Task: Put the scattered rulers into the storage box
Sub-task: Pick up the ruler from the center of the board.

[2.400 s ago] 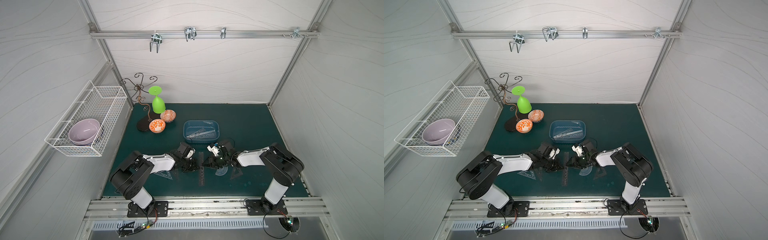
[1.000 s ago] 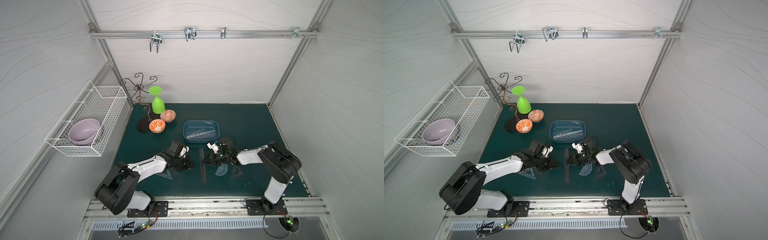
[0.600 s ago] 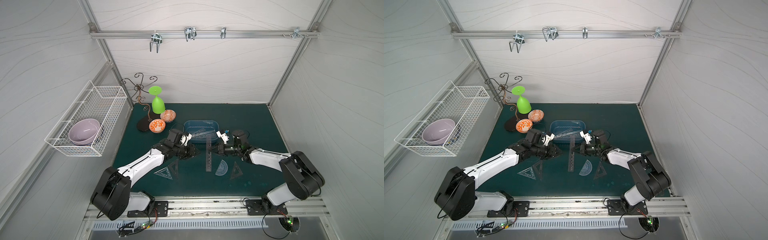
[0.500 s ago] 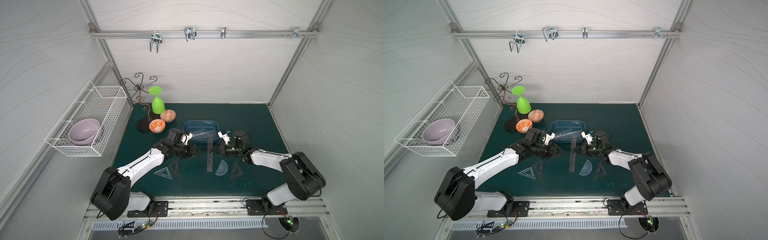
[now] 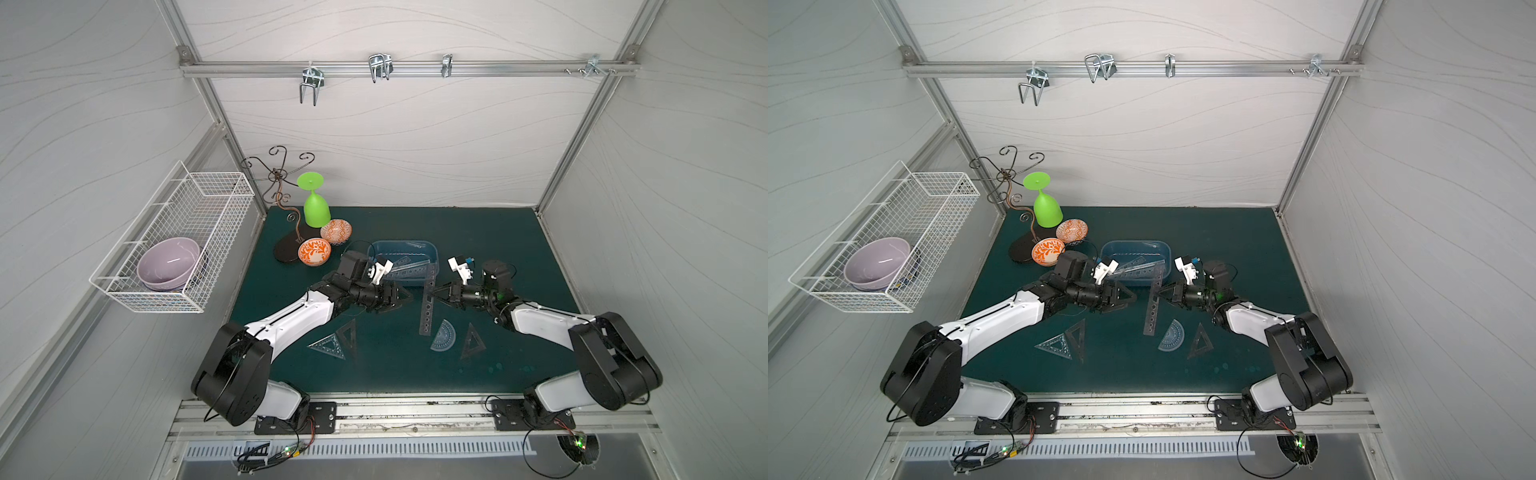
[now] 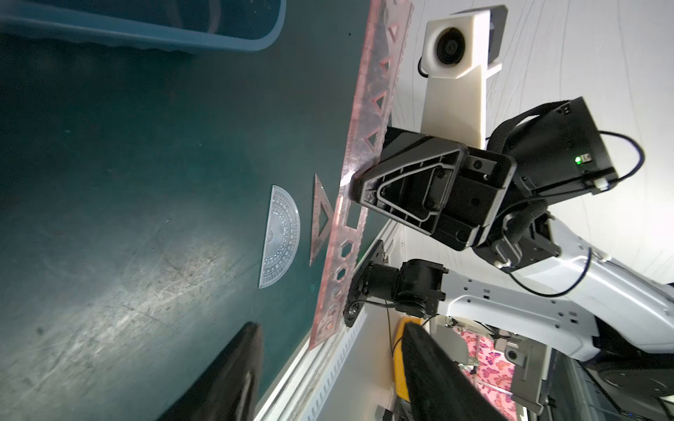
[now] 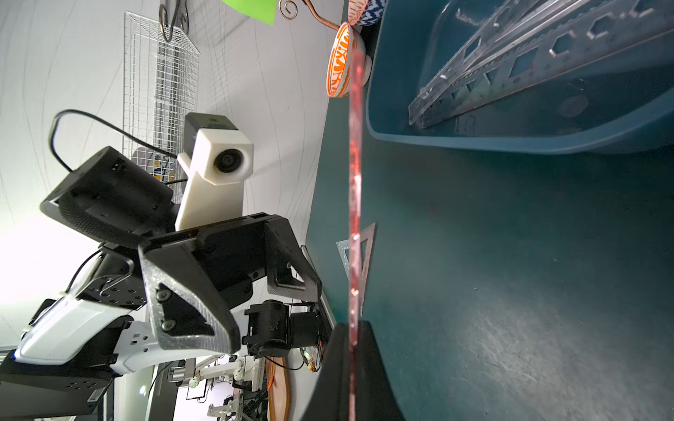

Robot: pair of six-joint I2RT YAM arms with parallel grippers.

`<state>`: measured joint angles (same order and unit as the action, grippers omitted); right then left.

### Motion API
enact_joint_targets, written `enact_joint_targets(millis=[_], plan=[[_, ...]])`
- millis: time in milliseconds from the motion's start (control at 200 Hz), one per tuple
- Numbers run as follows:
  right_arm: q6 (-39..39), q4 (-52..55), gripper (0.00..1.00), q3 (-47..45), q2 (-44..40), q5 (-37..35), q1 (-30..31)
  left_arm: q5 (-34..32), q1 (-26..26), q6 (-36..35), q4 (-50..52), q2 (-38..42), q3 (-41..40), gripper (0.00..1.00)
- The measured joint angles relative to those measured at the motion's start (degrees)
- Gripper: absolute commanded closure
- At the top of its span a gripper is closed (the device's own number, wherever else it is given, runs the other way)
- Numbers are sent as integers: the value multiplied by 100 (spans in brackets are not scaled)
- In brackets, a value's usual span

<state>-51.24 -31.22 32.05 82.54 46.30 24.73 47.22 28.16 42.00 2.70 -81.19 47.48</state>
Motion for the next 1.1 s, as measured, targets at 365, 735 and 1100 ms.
enact_joint_targets(millis=[365, 735, 1100], plan=[[-568, -210, 100, 291, -918, -1147, 68, 402, 0, 708, -1386, 103, -481, 22], [-603, -122, 100, 708, -837, -1985, 643, 647, 0, 951, -2015, 219, -564, 23], [-608, -42, 100, 785, -669, -2245, 901, 863, -2, 1207, -2616, 179, -599, 62]])
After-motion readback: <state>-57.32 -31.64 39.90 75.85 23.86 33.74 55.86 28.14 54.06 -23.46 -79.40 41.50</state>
